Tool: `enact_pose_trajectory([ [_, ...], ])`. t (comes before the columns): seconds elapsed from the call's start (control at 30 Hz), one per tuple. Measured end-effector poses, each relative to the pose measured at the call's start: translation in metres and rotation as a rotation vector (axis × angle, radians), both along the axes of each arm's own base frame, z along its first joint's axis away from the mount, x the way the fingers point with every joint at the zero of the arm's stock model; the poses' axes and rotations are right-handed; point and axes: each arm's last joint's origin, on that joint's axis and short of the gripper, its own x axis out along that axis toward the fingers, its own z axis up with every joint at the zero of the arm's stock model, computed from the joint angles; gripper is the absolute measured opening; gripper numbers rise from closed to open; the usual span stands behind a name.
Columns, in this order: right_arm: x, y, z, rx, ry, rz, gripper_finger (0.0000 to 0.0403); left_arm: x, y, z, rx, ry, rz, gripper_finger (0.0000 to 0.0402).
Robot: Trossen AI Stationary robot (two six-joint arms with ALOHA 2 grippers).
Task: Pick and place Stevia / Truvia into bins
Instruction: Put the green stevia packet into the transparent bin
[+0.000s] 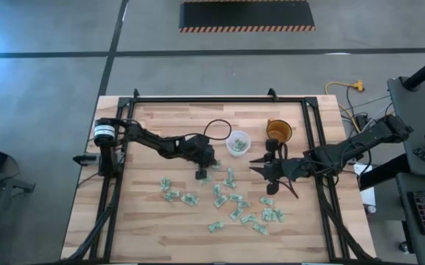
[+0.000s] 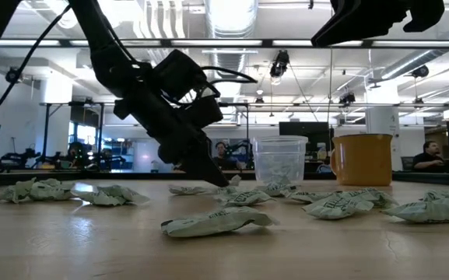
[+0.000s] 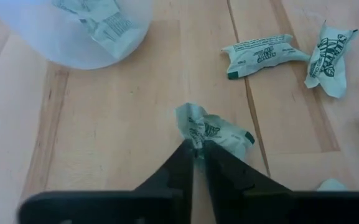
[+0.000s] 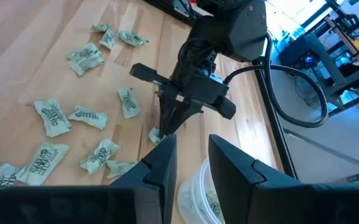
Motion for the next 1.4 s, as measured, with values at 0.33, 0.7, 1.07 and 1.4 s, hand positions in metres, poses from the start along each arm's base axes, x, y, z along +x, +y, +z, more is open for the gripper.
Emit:
enact_pose_trajectory([
  [0.33, -0.009, -0.003, -0.013, 0.128, 0.125, -0.077, 0.0084, -0.003, 0.000, 0.021, 0.031, -0.045, 0.025, 0.0001],
  [0.7, -0.021, 0.006, -0.042, 0.412, 0.326, -0.014, 0.0076, -0.007, -0.001, 0.067, 0.194, -0.225, 0.143, 0.0001],
  [1.07, -0.037, 0.007, -0.077, 0.525, 0.430, -0.107, 0.0083, 0.016, 0.005, 0.071, 0.277, -0.368, 0.123, 0.0001],
  [1.4, -0.045, 0.005, -0.096, 0.527, 0.453, -0.119, 0.0072, 0.047, 0.014, 0.067, 0.305, -0.367, 0.122, 0.0001],
])
